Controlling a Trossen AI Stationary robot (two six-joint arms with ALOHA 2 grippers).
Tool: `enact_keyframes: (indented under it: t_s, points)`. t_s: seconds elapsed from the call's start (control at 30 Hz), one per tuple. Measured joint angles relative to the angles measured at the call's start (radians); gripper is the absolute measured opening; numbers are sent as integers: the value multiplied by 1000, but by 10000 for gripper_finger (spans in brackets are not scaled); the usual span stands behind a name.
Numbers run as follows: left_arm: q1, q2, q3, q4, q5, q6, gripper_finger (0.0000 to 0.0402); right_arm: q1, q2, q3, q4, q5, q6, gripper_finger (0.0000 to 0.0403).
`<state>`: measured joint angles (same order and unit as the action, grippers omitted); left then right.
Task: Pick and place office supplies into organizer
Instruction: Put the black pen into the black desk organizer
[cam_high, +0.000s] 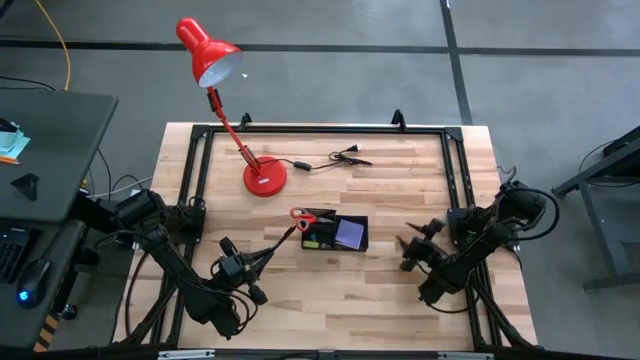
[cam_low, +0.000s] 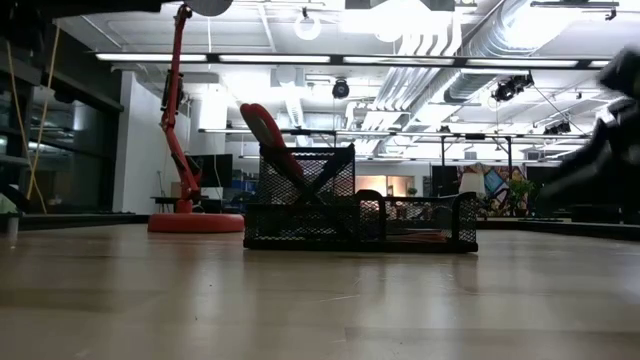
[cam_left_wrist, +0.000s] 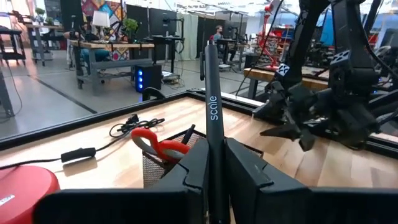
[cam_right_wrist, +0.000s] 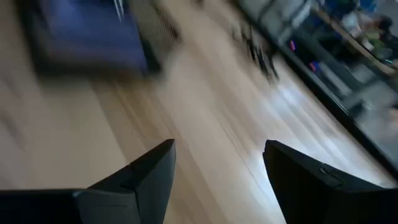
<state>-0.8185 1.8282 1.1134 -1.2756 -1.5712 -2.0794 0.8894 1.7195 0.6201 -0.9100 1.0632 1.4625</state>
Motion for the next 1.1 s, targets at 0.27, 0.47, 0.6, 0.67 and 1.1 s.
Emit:
enact_keyframes:
  t_s: [0.27, 0.47, 0.6, 0.67, 1.1]
  points:
    - [0, 0, 26, 105, -2, 148, 30, -10, 0, 86, 114, 304, 152, 237]
    - [0, 0, 26, 153, 0, 199, 28, -22, 0, 211, 112, 324, 64, 237]
    - [0, 0, 26, 154, 0, 202, 32, -59, 1, 273, 182, 357, -74, 236]
    - [0, 0, 26, 154, 0, 202, 30, -88, 2, 288, 256, 371, -159, 236]
    - [0, 0, 26, 158, 0, 213, 28, -304, 3, 344, 987, -243, -1011, 236]
